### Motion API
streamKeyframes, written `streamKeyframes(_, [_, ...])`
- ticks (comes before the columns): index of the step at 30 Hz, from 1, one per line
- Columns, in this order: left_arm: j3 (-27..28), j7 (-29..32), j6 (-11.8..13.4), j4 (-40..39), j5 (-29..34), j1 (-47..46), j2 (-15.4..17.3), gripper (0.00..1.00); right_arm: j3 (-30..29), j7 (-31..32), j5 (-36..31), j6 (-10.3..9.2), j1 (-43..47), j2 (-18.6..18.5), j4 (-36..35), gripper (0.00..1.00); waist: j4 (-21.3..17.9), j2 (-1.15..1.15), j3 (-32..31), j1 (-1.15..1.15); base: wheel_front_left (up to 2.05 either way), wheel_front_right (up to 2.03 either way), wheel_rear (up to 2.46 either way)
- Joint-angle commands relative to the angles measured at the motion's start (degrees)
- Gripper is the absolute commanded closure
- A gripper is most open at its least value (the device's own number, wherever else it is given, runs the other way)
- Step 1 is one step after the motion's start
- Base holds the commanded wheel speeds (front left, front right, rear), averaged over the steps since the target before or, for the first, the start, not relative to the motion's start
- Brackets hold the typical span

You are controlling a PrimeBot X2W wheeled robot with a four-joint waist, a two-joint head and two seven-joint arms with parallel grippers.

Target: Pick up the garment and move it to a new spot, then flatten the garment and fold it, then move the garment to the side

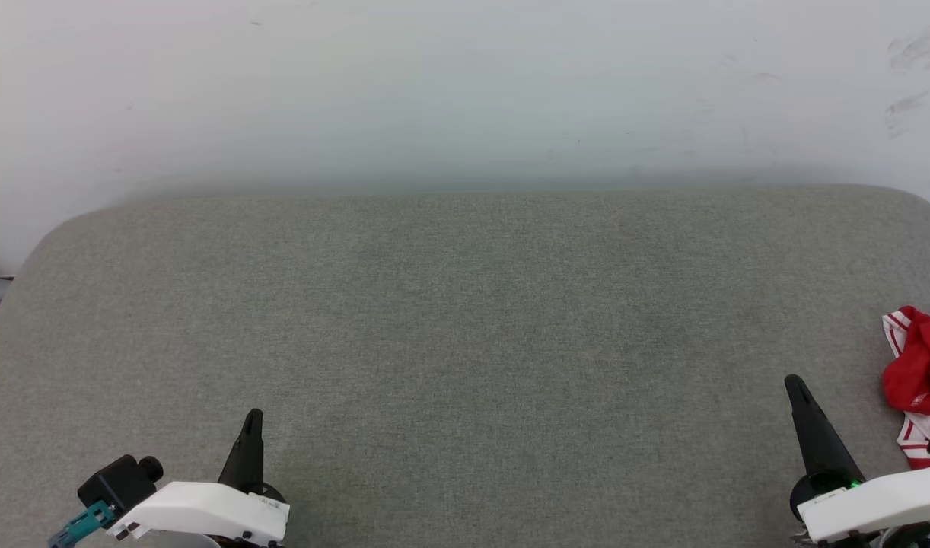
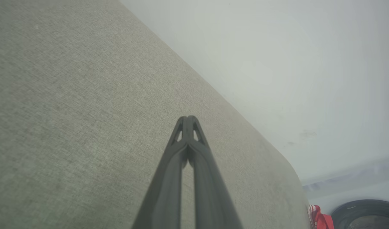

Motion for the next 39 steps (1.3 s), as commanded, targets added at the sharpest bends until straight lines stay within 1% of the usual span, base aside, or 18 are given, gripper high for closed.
streamKeyframes(1, [0.7,0.6,-0.5,-0.5,-1.9,-1.7,-0.2,1.00,-0.1,0.0,2.2,0.00,-1.9,0.1,0.0,1.00,0.0,0.00,0.0,0.00,0.00,0.00,0.00])
streamKeyframes(20, [2.9,3.9,-2.3,0.1,-14.0,-3.1,-1.2,1.00,-0.2,0.6,15.0,0.00,-4.4,0.4,4.1,1.00,0.1,0.00,0.2,0.00,0.00,0.00,0.00])
streamKeyframes(39, [4.7,6.5,-3.8,0.7,-24.1,-4.2,-2.1,1.00,-0.4,1.1,25.7,-0.01,-6.4,0.7,7.5,1.00,0.2,0.00,0.4,0.00,0.00,0.00,0.00])
